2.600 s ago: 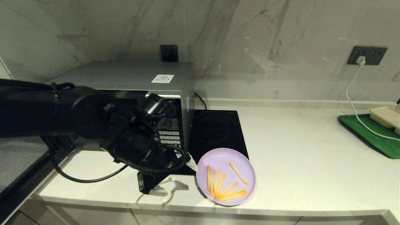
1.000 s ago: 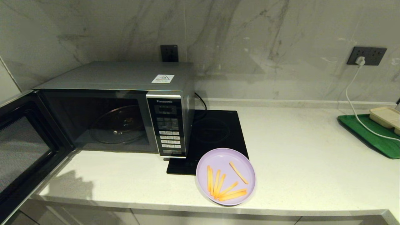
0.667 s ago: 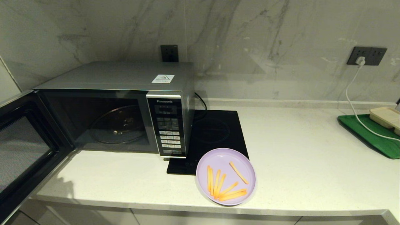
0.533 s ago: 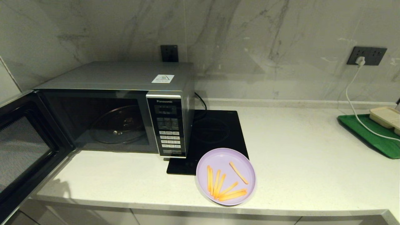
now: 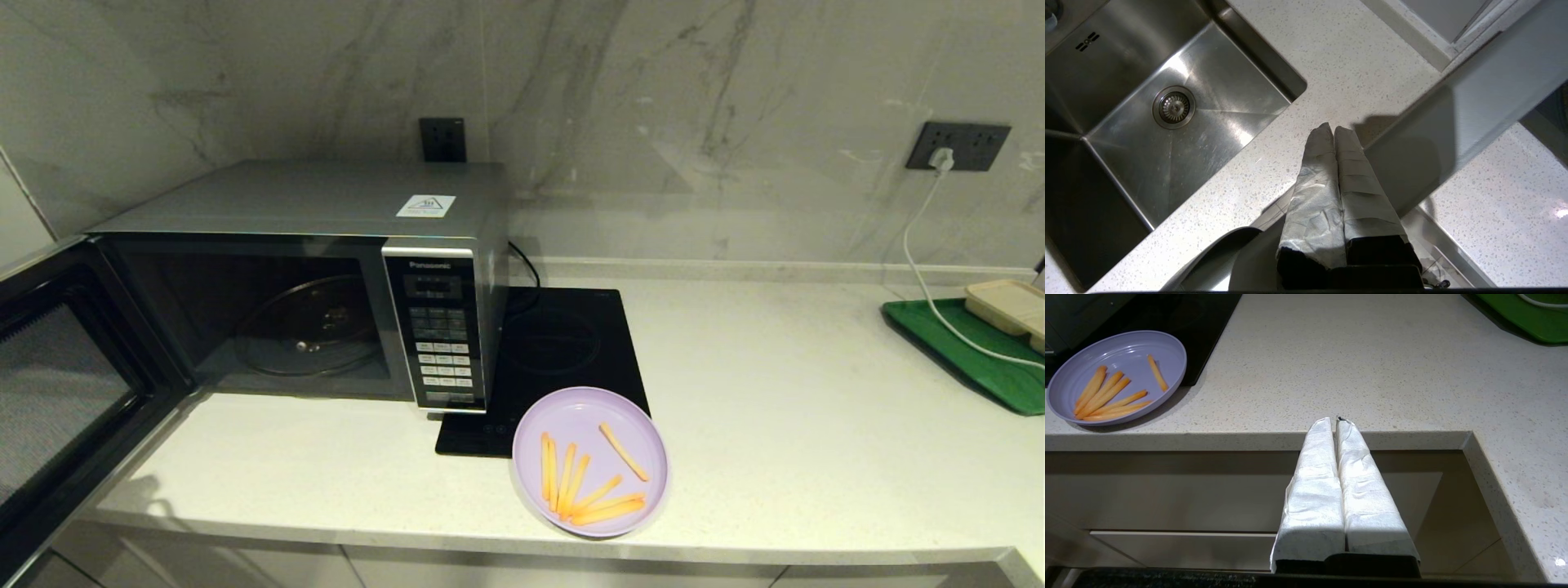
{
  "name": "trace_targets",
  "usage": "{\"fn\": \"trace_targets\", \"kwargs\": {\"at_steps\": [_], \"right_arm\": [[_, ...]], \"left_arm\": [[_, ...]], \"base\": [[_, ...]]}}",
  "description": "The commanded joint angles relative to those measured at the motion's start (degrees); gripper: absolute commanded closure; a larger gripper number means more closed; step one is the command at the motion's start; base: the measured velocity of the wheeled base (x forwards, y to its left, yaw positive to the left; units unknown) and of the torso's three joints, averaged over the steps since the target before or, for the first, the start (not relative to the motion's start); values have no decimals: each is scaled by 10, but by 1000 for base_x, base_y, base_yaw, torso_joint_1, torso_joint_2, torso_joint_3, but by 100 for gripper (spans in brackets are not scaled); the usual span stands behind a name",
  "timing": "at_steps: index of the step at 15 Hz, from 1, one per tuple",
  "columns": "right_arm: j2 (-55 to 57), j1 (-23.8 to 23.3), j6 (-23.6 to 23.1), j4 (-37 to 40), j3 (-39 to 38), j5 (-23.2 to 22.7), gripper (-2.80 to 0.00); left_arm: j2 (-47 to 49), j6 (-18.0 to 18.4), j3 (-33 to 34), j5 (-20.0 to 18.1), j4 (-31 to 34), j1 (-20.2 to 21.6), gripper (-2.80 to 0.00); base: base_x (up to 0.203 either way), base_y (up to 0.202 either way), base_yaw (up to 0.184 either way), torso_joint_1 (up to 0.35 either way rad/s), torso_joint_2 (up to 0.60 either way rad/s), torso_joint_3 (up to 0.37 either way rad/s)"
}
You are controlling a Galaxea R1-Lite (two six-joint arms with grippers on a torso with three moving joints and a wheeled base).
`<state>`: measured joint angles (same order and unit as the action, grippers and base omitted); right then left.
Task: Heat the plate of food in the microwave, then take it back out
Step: Close the microwave oven
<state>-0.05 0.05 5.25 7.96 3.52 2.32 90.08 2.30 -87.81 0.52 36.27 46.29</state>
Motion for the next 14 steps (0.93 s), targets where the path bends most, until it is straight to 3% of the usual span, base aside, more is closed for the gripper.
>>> {"fn": "trace_targets", "kwargs": {"at_steps": [1,4,7,10,12,14], "right_arm": [[0,0,0,0,0,1,0],[0,0,0,1,0,1,0],[0,0,0,0,0,1,0],[0,0,0,0,0,1,0],[0,0,0,0,0,1,0],[0,0,0,0,0,1,0]], "left_arm": [[-4,2,8,-5,3,0,0],[-15,-2,12,-23,8,-32,0],[-33,-36,10,-33,37,-105,0],[-47,-112,4,-37,77,-223,0],[-52,-182,-10,-39,103,-300,0],[-53,-239,-56,-61,112,-345,0]], "base": [[0,0,0,0,0,0],[0,0,0,0,0,0],[0,0,0,0,0,0],[0,0,0,0,0,0],[0,0,0,0,0,0],[0,0,0,0,0,0]]}}
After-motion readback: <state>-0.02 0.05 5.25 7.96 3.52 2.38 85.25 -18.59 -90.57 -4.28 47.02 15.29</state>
